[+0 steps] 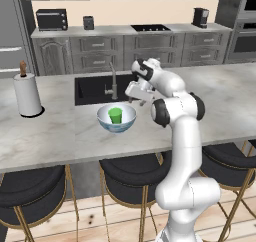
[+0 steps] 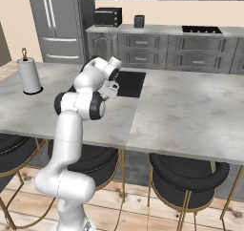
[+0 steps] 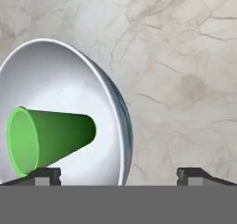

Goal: Place the cup inside the bowl on the dining table and move the bowl to any counter.

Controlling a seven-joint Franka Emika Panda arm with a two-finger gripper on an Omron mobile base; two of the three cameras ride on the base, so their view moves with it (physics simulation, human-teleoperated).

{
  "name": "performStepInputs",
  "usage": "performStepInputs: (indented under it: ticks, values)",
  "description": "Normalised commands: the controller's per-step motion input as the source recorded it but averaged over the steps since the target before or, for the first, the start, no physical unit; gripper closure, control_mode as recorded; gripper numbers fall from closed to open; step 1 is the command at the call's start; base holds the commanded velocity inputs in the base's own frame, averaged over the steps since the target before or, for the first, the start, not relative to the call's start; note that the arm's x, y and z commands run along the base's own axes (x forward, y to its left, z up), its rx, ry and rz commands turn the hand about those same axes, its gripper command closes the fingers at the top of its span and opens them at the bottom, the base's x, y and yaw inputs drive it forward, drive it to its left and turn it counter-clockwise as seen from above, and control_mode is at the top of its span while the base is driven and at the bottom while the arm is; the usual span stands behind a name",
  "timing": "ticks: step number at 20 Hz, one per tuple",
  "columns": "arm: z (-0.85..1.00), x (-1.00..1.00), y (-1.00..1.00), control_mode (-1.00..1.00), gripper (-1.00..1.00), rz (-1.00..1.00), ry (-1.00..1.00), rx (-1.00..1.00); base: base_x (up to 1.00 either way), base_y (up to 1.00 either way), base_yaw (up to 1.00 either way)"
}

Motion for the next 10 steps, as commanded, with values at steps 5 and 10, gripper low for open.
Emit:
performStepInputs:
  ticks: [5,10]
  values:
    - [-0.20,0.06,0.00,-1.00,-1.00,-0.12,0.02,0.00,0.00,0.00,0.00]
    - [-0.25,0.00,0.00,-1.00,-1.00,-0.10,0.03,0.00,0.00,0.00,0.00]
